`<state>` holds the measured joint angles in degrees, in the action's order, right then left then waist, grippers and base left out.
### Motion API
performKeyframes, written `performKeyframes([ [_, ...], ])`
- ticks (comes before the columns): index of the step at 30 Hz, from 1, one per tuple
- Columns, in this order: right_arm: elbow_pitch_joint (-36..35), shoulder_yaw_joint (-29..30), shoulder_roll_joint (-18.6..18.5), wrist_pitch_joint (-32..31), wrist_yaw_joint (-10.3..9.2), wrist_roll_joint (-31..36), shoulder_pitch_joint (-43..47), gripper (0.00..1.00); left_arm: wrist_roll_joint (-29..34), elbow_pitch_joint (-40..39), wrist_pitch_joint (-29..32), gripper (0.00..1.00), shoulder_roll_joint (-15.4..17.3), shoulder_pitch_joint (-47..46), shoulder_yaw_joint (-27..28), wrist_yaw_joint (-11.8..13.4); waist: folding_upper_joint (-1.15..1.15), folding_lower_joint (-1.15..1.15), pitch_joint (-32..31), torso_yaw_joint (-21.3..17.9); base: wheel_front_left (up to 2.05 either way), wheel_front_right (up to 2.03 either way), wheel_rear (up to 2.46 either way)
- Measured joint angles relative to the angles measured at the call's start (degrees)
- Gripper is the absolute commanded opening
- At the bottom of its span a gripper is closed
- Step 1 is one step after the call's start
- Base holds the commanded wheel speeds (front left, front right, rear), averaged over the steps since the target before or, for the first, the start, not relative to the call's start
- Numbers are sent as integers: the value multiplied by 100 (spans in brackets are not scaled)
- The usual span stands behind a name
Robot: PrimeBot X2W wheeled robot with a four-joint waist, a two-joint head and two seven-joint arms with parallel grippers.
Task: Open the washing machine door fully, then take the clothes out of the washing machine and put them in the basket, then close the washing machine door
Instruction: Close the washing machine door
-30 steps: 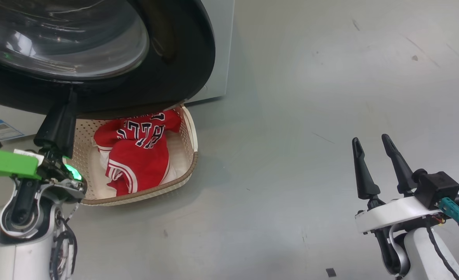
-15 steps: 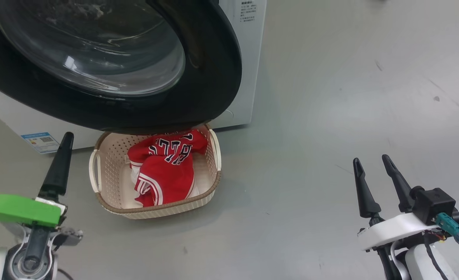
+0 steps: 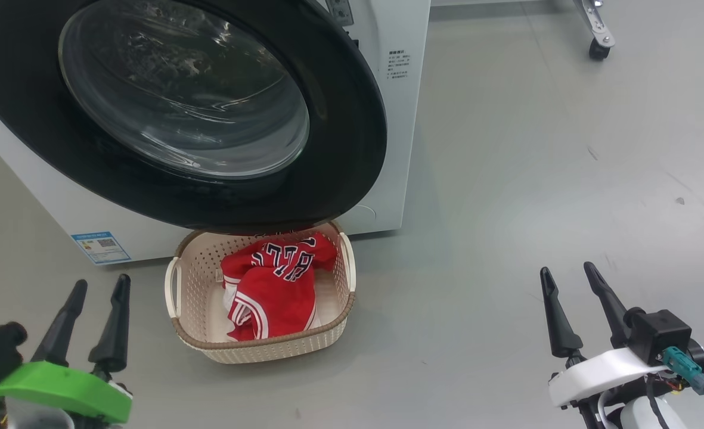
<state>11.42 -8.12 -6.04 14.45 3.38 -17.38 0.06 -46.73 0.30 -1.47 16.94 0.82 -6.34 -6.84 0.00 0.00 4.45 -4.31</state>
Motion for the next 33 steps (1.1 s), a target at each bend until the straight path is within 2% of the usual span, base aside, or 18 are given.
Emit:
performKeyframes([
  [9,-32,25,-21,0,-57,15,218,100,1007,3,-474,100,-31,333,-396,431,0,0,-190,95,0,0,0],
  [19,-51,-25,-18,0,-102,36,406,100,1484,109,-772,100,-151,603,-526,911,0,0,-294,162,0,0,0],
  [22,-64,-38,-20,-1,-109,47,417,100,1581,103,-826,100,-188,629,-554,1015,0,0,-299,166,0,0,0],
  [33,-146,-91,-33,-2,-153,137,496,100,1683,78,-948,100,-385,657,-616,1152,0,0,-327,184,0,0,0],
])
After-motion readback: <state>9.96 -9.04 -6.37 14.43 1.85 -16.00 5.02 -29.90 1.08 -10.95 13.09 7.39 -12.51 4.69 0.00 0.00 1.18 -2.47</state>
